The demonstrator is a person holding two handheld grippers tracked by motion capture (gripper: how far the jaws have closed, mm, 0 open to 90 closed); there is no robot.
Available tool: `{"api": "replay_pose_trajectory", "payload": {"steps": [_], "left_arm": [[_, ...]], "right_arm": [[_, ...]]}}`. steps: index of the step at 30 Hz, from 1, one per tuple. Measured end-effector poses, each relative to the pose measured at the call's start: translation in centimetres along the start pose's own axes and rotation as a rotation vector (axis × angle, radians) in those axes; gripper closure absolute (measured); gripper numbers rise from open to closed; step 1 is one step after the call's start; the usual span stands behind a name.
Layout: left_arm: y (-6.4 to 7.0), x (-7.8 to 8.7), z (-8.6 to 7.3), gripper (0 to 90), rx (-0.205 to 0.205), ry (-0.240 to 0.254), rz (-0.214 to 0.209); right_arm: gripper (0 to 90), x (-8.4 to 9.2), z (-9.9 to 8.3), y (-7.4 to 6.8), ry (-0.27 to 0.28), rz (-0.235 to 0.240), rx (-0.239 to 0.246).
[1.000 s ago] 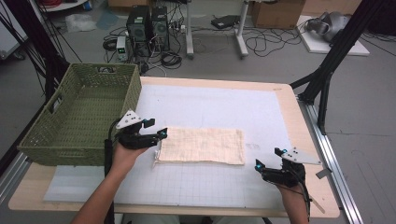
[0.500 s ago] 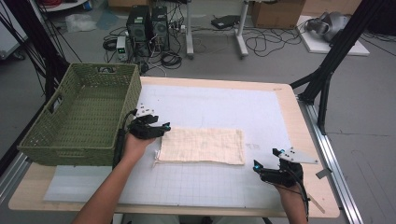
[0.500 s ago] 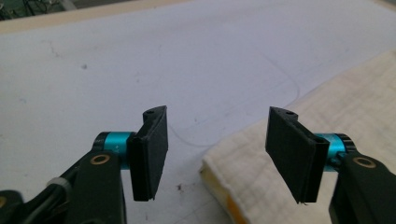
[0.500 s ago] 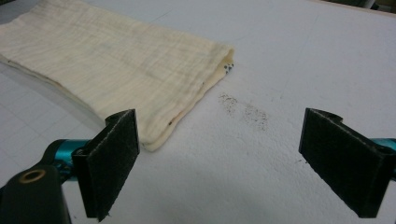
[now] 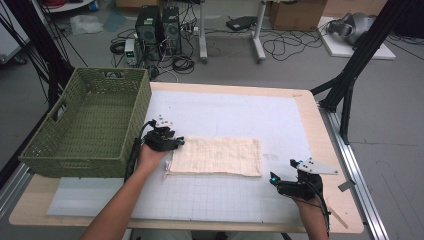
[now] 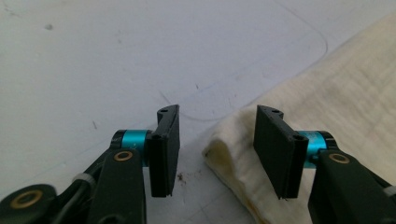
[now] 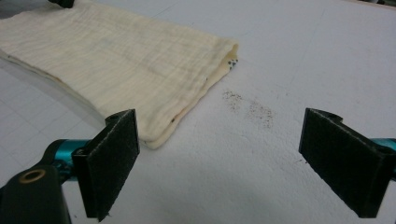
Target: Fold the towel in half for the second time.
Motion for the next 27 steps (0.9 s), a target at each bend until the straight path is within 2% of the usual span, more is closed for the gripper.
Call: {"api": "replay_pose_trajectory", "payload": {"steps": [2,5,7,11,20,26,27], "left_arm": [[0.1,0.0,0.0,52.9,-0.006,0.001,-0.002],[0.1,0.1,-0.1,59.4,-0.019,0.003,-0.016],[0.4,0.1,-0.1,68.1,-0.046,0.005,-0.037],[0.8,0.1,-0.1,82.3,-0.066,0.006,-0.060],[0.7,0.1,-0.2,83.5,-0.048,0.012,-0.066],[0.6,0.1,-0.2,83.5,-0.045,0.011,-0.069],[0.6,0.1,-0.2,83.6,-0.042,0.012,-0.071]], "right_arm": [[11.5,-0.1,0.0,0.0,0.000,0.001,0.001],[11.6,-0.1,0.0,0.0,-0.005,0.002,0.002],[11.5,-0.2,-0.1,-0.1,-0.009,0.003,0.002],[11.5,-0.4,0.0,0.0,-0.011,0.003,0.003],[11.5,-1.3,1.4,0.6,-0.038,0.043,-0.024],[11.5,-2.3,3.3,1.2,-0.058,0.058,-0.018],[11.5,-2.7,3.9,1.4,-0.061,0.073,-0.016]]}}
Point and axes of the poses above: each handheld gripper's, and its own axes: x roughly backward along the jaws, z roughly out of its top, y roughly to its right, the point moved 4 cm from there along -x, roughly forward along the jaws, and after that the axes turned 7 degrees about -y, right-handed, at the moved point
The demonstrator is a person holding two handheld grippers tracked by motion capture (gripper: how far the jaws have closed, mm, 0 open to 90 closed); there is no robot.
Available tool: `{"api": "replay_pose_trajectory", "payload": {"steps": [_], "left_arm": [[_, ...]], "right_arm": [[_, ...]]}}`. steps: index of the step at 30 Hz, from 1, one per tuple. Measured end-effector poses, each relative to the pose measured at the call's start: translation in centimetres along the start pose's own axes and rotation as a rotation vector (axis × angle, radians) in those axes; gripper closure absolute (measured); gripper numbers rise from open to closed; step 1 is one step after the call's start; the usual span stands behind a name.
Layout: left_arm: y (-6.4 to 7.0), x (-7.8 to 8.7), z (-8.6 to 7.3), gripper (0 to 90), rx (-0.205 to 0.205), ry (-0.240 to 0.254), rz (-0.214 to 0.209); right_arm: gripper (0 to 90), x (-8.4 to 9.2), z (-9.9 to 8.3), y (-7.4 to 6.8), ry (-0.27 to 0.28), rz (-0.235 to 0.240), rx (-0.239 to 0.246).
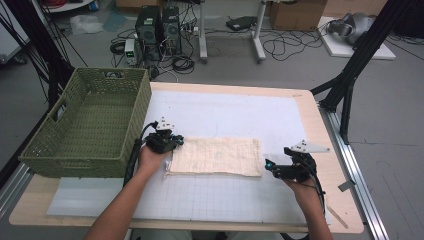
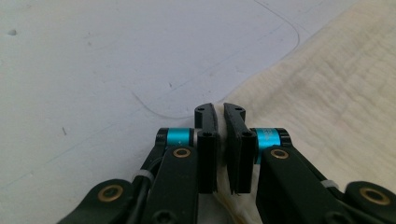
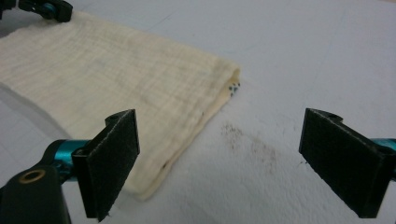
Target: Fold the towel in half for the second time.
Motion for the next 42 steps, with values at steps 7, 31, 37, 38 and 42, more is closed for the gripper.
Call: {"api": "replay_pose_trajectory", "payload": {"steps": [7,31,37,38,42], "left_arm": [[-0.2,0.1,0.0,83.5,0.014,0.000,-0.012],[-0.4,0.2,-0.1,84.1,0.051,0.008,-0.029],[-0.8,0.6,-0.2,85.4,0.099,0.051,-0.040],[-0.8,0.7,-0.2,85.4,0.108,0.065,-0.040],[-0.5,1.3,-0.2,85.5,0.091,0.108,-0.028]], "right_arm": [[14.5,-2.4,3.3,1.1,-0.045,-0.002,0.017],[66.4,-9.8,4.1,0.9,-0.198,0.061,0.102],[84.0,-9.6,4.0,0.5,-0.194,0.070,0.135],[84.0,-9.4,4.0,0.6,-0.188,0.062,0.131],[84.1,-8.9,3.9,0.6,-0.159,0.027,0.148]]}}
Point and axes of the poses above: each handheld gripper's, and its own axes: x roughly backward along the jaws, z roughly out of its top, y roughly to its right, the point moved 4 cm from there along -x, roughly forward along the jaws, and after that the axes turned 7 degrees about -y, right-handed, at the moved point
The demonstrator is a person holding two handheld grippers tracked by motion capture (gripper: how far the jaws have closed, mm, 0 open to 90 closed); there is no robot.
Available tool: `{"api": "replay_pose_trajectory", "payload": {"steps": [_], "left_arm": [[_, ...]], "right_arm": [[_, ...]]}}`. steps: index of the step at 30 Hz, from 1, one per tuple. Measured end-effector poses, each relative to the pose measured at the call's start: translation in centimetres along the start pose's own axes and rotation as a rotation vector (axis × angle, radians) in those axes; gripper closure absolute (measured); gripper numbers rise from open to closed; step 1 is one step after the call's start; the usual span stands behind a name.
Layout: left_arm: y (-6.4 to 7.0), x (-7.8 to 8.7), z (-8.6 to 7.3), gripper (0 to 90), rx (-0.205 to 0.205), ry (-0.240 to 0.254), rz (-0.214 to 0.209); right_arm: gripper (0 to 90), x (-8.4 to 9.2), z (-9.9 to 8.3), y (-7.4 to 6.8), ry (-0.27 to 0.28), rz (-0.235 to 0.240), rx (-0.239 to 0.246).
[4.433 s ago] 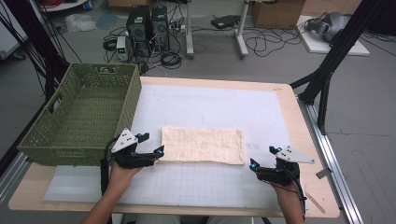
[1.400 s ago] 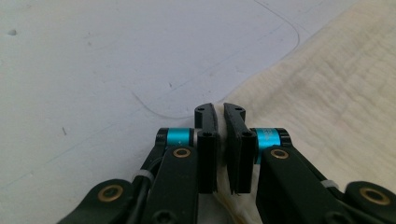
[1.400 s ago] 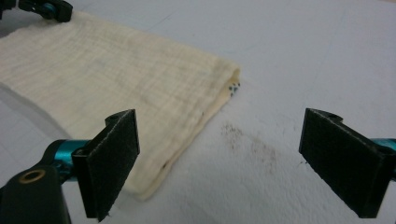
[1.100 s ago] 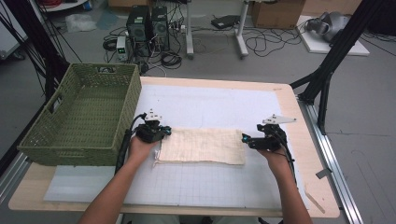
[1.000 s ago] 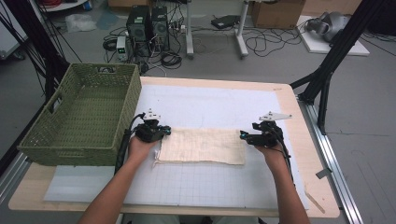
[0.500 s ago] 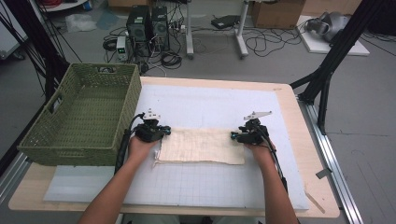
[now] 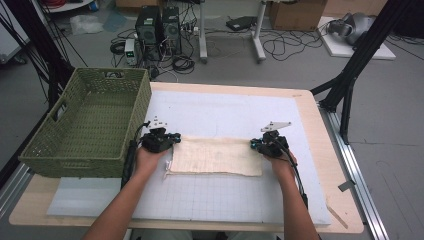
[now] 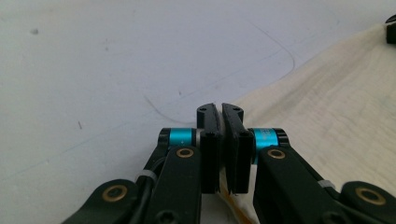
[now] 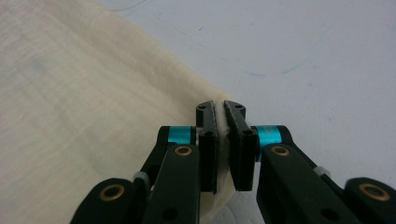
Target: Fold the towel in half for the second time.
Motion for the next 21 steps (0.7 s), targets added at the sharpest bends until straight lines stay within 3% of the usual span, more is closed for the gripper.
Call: {"api": "replay_pose_trajectory", "payload": {"steps": [3,11,21], "left_arm": [[0.2,0.5,0.2,85.5,0.013,0.047,-0.004],[1.2,2.2,0.2,85.5,-0.018,0.121,-0.045],[2.5,4.0,-0.1,85.2,-0.039,0.141,-0.081]], "right_arm": [[84.1,0.5,0.2,-0.3,0.028,-0.018,0.012],[84.2,1.9,-0.2,-1.2,0.066,-0.028,0.049],[83.6,4.1,-0.3,-2.9,0.110,-0.049,0.136]]}}
Point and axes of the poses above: each handheld gripper's, and its own axes: x roughly backward along the jaws, z roughly out of its top, y roughly to its right, the point moved 4 cm from there along -x, roughly forward along the jaws, and after that the axes turned 7 degrees about -y, right-handed, at the moved point
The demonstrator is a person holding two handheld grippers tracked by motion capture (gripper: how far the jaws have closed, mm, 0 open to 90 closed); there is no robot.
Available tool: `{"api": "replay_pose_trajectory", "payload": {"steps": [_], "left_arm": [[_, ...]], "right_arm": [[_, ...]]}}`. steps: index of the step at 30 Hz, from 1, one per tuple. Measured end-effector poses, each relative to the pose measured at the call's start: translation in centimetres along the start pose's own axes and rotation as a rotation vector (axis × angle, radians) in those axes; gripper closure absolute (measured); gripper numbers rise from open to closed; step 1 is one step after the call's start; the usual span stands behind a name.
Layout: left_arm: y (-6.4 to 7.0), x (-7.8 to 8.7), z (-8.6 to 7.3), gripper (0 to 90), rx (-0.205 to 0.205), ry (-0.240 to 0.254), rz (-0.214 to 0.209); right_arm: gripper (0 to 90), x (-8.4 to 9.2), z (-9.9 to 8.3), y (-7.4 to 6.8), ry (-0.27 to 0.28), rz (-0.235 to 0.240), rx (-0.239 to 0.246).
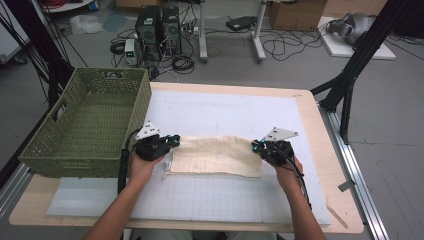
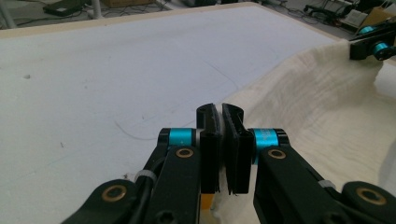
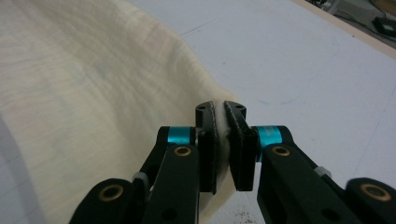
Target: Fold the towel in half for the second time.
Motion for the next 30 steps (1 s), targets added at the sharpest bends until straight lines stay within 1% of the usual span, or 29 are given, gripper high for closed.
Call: {"api": "replay_pose_trajectory", "payload": {"steps": [3,4,7,10,12,13,16,19,21,24,26,27,28,30], "left_arm": [[0.3,0.5,-0.2,85.1,-0.018,0.005,0.007],[0.3,0.6,-0.4,85.1,-0.019,-0.006,0.009],[0.3,0.7,-1.0,84.9,0.008,-0.022,0.003],[0.5,0.8,-1.3,84.3,0.021,-0.051,-0.010],[0.7,1.0,-1.4,83.8,0.019,-0.047,-0.012],[0.9,1.1,-1.6,83.7,0.013,-0.065,-0.016],[1.3,1.3,-2.2,82.4,-0.006,-0.076,-0.010],[1.6,1.5,-2.8,81.2,-0.005,-0.103,-0.010],[1.8,1.7,-3.1,80.8,-0.012,-0.119,-0.005],[1.8,2.2,-3.6,79.5,-0.004,-0.136,-0.009],[1.8,2.5,-3.9,76.0,0.006,-0.142,-0.011],[1.8,2.7,-3.8,72.8,0.022,-0.135,-0.009],[1.7,2.9,-3.5,67.0,0.039,-0.116,-0.010],[1.7,3.6,-2.0,55.0,0.051,-0.040,-0.022]], "right_arm": [[83.5,0.4,-0.6,-0.5,0.006,-0.002,0.009],[83.4,0.5,-0.8,-0.6,0.008,-0.003,0.013],[83.4,0.8,-1.5,-1.1,0.017,0.009,0.007],[83.4,1.0,-2.1,-1.6,0.024,0.017,0.015],[83.3,1.2,-2.5,-2.0,0.022,0.019,0.020],[83.3,1.3,-2.6,-2.1,0.020,0.019,0.026],[82.7,1.8,-3.3,-2.5,0.034,0.020,0.026],[82.9,2.1,-3.9,-3.0,0.042,0.026,0.019],[83.2,2.3,-4.2,-3.3,0.038,0.033,0.026],[83.4,2.5,-4.4,-3.7,0.032,0.042,0.038],[83.4,2.7,-4.8,-4.1,0.023,0.045,0.050],[83.4,2.7,-5.0,-4.2,0.019,0.049,0.056],[83.4,2.7,-5.2,-4.3,0.017,0.049,0.061],[83.4,2.8,-5.4,-4.5,0.009,0.050,0.066]]}}
Point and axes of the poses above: each handheld gripper's, and its own axes: x roughly backward along the jaws, z roughly out of its top, y roughly to its right, the point moved 4 cm from there along -x, roughly forward along the jaws, and after that the axes turned 7 degrees about -y, right-handed, at the moved point
